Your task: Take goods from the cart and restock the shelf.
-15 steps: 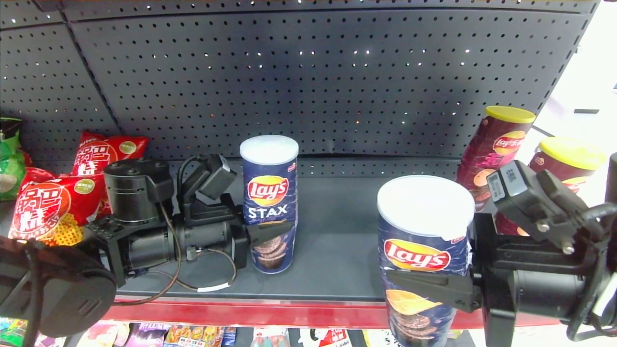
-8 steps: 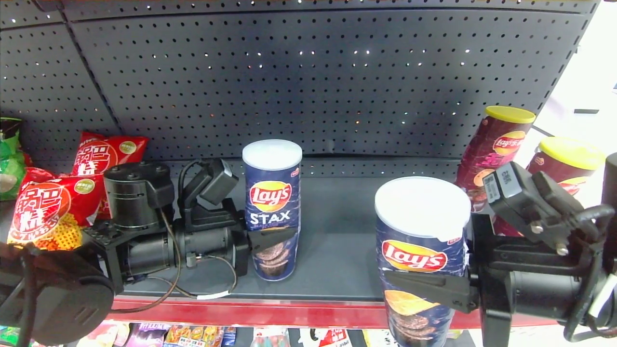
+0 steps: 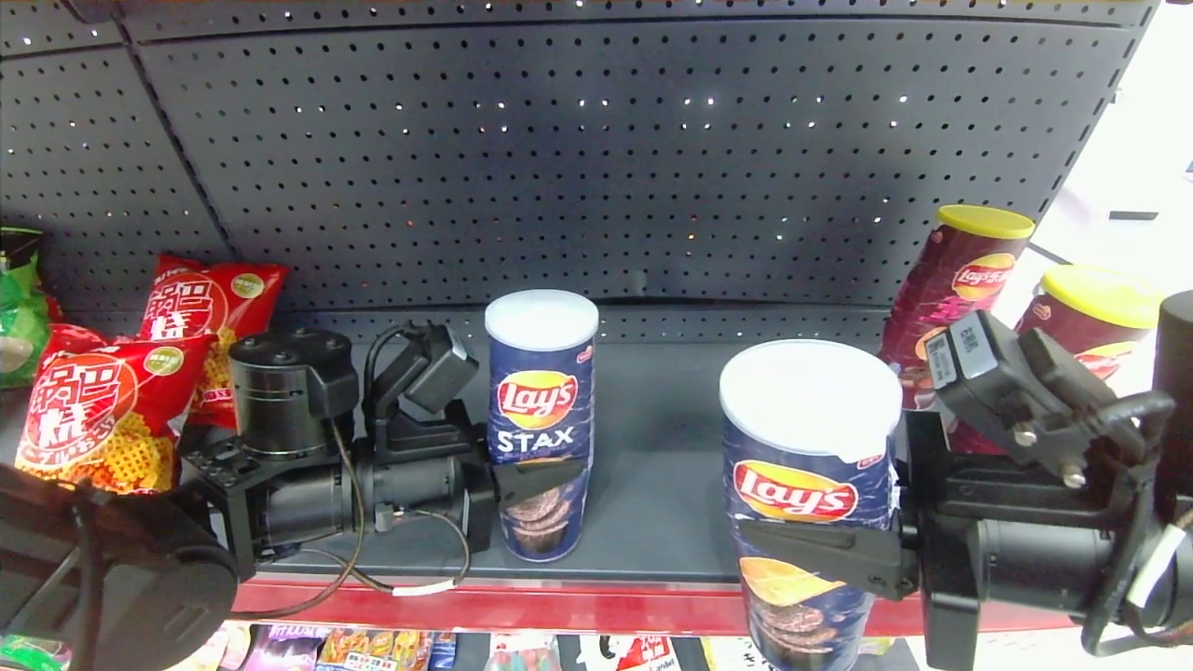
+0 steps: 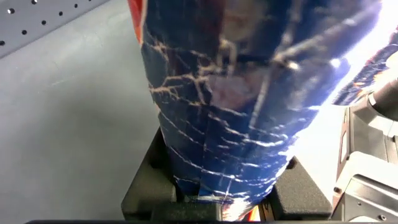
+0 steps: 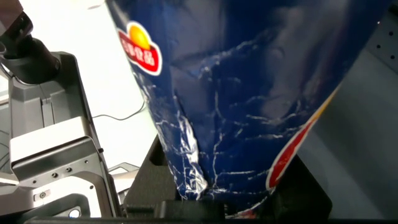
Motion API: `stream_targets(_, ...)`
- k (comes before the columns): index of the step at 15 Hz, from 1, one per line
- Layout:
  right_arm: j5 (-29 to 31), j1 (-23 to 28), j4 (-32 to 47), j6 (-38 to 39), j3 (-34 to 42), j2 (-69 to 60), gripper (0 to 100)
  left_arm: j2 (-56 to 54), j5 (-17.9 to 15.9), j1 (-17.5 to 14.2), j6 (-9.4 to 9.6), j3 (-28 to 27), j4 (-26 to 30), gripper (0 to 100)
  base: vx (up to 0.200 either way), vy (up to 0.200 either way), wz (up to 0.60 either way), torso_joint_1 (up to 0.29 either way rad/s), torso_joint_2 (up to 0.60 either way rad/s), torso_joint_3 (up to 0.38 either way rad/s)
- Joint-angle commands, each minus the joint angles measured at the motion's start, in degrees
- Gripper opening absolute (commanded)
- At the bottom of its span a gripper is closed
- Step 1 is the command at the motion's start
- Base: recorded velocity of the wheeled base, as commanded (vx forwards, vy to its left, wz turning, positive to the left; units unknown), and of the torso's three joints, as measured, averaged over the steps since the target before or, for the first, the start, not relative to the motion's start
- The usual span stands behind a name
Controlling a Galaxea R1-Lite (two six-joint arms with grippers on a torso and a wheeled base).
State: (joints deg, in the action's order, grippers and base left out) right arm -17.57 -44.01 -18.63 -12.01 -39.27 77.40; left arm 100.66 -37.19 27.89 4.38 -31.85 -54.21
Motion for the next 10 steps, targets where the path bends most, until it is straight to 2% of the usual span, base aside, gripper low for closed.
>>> stream_targets(1, -0.01, -0.03, -0.01, -0.03, 0.07, 0.3, 0, 0.42, 0.02, -0.12, 0.19, 1.27, 0.33, 0, 0.0, 0.0, 0.0, 0.0, 0.0, 0.0)
stream_targets(2, -0.01, -0.03, -0.01, -0.03, -0.02, 0.3, 0, 0.33, 0.02, -0.38, 0.19, 1.71, 0.33, 100, 0.0, 0.0, 0.0, 0.0, 0.0, 0.0)
stream_targets(10, -0.01, -0.11, -0.01, -0.03, -0.11, 0.74, 0, -1.25, -0.07, -2.84, 0.37, 2.5, 0.33, 100, 0.0, 0.0, 0.0, 0.0, 0.0, 0.0)
